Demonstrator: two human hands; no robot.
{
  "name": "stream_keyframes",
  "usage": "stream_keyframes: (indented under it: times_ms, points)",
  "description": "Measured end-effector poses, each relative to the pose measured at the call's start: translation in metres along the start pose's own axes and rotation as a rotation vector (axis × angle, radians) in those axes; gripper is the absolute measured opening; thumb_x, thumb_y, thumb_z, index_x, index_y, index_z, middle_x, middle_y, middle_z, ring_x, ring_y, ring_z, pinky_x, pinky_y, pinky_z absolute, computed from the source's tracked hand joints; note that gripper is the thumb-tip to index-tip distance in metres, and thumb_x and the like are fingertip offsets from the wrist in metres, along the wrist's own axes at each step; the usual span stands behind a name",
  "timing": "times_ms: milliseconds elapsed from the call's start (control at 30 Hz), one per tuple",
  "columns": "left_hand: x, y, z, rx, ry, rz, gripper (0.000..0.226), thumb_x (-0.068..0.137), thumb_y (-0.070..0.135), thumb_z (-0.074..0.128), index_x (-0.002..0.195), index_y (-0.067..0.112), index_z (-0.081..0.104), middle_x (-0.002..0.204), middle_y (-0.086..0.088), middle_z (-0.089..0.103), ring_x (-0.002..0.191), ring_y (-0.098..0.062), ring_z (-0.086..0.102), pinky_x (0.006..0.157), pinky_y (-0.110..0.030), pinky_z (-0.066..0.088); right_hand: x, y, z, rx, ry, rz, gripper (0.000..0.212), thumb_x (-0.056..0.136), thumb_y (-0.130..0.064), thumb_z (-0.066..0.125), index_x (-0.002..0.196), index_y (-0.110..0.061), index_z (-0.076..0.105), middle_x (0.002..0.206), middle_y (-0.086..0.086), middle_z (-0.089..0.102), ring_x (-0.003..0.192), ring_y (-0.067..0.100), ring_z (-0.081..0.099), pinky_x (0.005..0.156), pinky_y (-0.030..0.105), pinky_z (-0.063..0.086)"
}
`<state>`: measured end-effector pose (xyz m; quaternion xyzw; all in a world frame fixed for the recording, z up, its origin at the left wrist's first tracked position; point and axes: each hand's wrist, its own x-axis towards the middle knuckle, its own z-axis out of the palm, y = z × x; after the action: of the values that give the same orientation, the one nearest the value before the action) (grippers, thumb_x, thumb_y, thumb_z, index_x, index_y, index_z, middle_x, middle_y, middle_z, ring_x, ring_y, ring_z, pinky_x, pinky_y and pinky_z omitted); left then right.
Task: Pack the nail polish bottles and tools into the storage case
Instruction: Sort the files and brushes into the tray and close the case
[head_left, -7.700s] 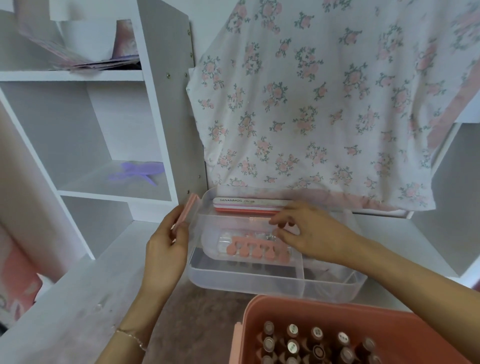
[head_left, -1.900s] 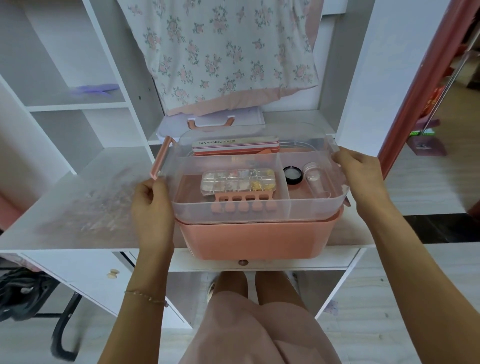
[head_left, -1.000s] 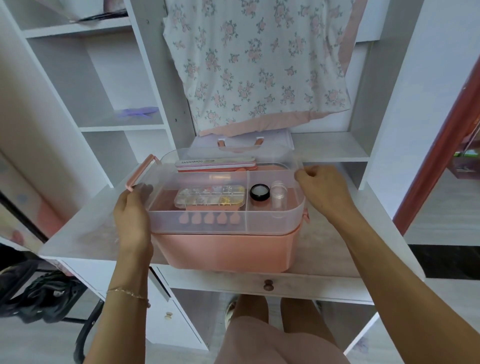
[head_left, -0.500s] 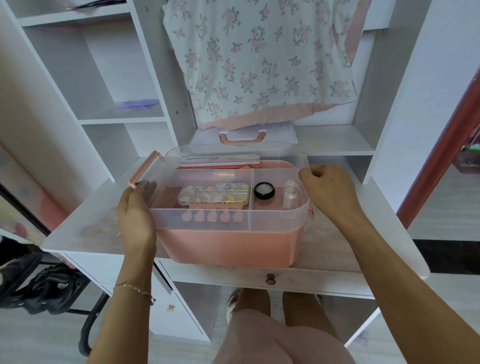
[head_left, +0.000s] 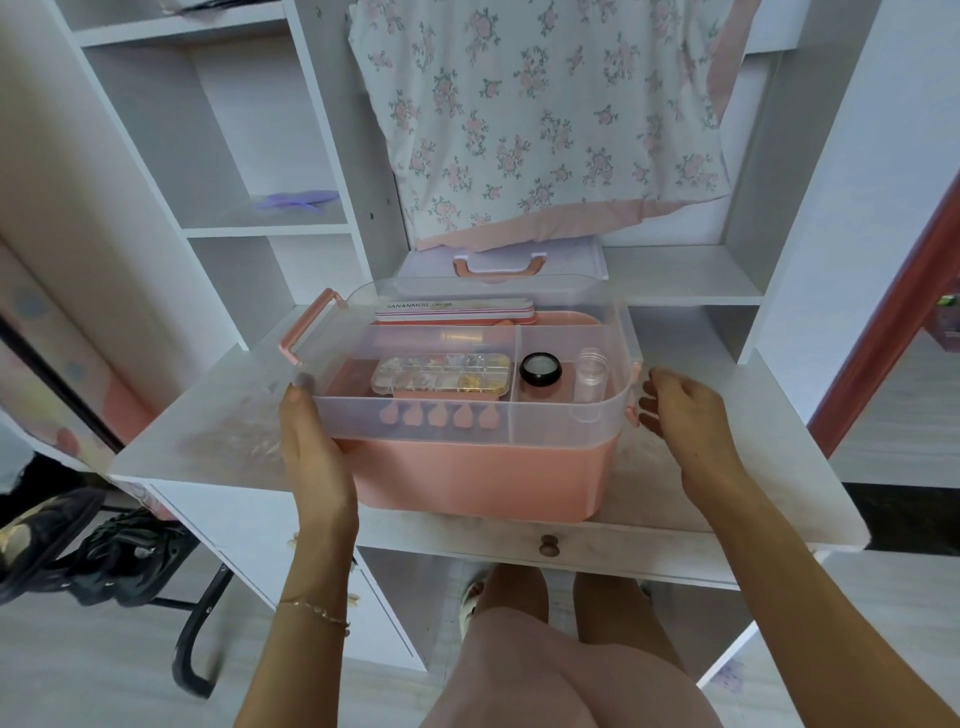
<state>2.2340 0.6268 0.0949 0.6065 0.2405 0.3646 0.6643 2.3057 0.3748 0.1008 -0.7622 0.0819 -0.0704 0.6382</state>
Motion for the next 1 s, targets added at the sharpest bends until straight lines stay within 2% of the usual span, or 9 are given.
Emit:
stream_keyframes:
  times_ms: [67, 167, 367, 567, 667, 733, 833, 900, 1000]
  points:
    - [0.0, -0.001, 0.001, 0.025, -0.018, 0.038, 0.054, 0.09, 0.053, 0.029, 0.133, 0.024, 0.046, 0.135, 0.003, 0.05, 0.125, -0.015, 0.046, 0.104, -0.03, 0.035, -0.003, 0.003, 0.002, 0.09, -0.089, 0.089, 0.031, 0.097, -0.02, 0.035, 0.088, -0.011, 0.064, 0.095, 0.019, 0.064, 0.093, 0.027, 0.061, 0.084, 0.034, 0.052]
    - [-0.002, -0.001, 0.005, 0.102, -0.04, 0.07, 0.071, 0.078, 0.062, 0.037, 0.136, 0.021, 0.038, 0.138, -0.002, 0.047, 0.128, -0.02, 0.043, 0.11, -0.042, 0.032, -0.002, 0.003, 0.001, 0.227, -0.106, 0.121, 0.032, 0.095, -0.017, 0.036, 0.08, -0.017, 0.064, 0.087, 0.007, 0.069, 0.082, 0.017, 0.065, 0.074, 0.026, 0.053]
    - [-0.003, -0.002, 0.01, 0.084, 0.001, 0.04, 0.067, 0.076, 0.055, 0.039, 0.136, 0.024, 0.036, 0.138, -0.006, 0.046, 0.126, -0.024, 0.045, 0.108, -0.047, 0.035, -0.008, -0.003, -0.005, 0.377, -0.042, 0.025, 0.03, 0.093, -0.015, 0.042, 0.078, -0.023, 0.066, 0.073, -0.005, 0.073, 0.073, 0.009, 0.069, 0.064, 0.019, 0.055]
    - [0.0, -0.004, 0.011, 0.068, 0.009, 0.036, 0.07, 0.07, 0.057, 0.041, 0.134, 0.027, 0.038, 0.138, -0.002, 0.046, 0.125, -0.022, 0.046, 0.108, -0.047, 0.035, -0.021, -0.002, 0.004, 0.265, -0.133, -0.092, 0.04, 0.099, -0.03, 0.033, 0.076, -0.03, 0.066, 0.08, -0.013, 0.071, 0.084, 0.005, 0.067, 0.073, 0.017, 0.05]
    - [0.001, -0.004, 0.011, 0.064, 0.005, 0.037, 0.068, 0.071, 0.056, 0.042, 0.133, 0.027, 0.038, 0.137, -0.002, 0.047, 0.124, -0.023, 0.047, 0.107, -0.047, 0.035, -0.03, -0.001, 0.013, 0.16, -0.165, -0.158, 0.039, 0.093, -0.053, 0.025, 0.102, -0.033, 0.058, 0.092, -0.024, 0.06, 0.083, -0.006, 0.06, 0.062, 0.002, 0.044]
    - [0.001, -0.004, 0.011, 0.067, -0.001, 0.04, 0.068, 0.072, 0.056, 0.041, 0.134, 0.027, 0.037, 0.137, -0.001, 0.046, 0.124, -0.022, 0.046, 0.107, -0.047, 0.035, -0.032, -0.002, 0.016, 0.068, -0.178, -0.221, 0.073, 0.077, -0.069, 0.025, 0.136, -0.028, 0.037, 0.113, -0.032, 0.043, 0.091, -0.017, 0.05, 0.072, -0.003, 0.038]
    - [0.0, -0.004, 0.012, 0.072, -0.01, 0.049, 0.068, 0.073, 0.054, 0.04, 0.135, 0.026, 0.035, 0.137, -0.001, 0.045, 0.123, -0.021, 0.046, 0.108, -0.045, 0.035, -0.033, 0.001, 0.017, -0.009, -0.188, -0.259, 0.097, 0.064, -0.078, 0.025, 0.146, -0.027, 0.018, 0.134, -0.013, 0.043, 0.11, 0.0, 0.042, 0.08, 0.007, 0.037]
    - [-0.002, -0.003, 0.013, 0.073, -0.021, 0.047, 0.069, 0.073, 0.054, 0.04, 0.136, 0.026, 0.033, 0.137, -0.001, 0.044, 0.123, -0.022, 0.046, 0.107, -0.045, 0.035, -0.031, 0.003, 0.017, -0.007, -0.169, -0.263, 0.092, 0.068, -0.076, 0.026, 0.146, -0.027, 0.02, 0.14, -0.007, 0.042, 0.114, 0.003, 0.042, 0.083, 0.012, 0.037]
    - [-0.005, -0.002, 0.015, 0.073, -0.047, 0.06, 0.073, 0.072, 0.057, 0.042, 0.137, 0.027, 0.03, 0.138, 0.002, 0.043, 0.124, -0.021, 0.045, 0.107, -0.046, 0.036, -0.022, 0.0, 0.018, 0.021, -0.137, -0.242, 0.062, 0.091, -0.056, 0.028, 0.144, -0.024, 0.025, 0.14, -0.004, 0.044, 0.123, 0.01, 0.044, 0.092, 0.021, 0.039]
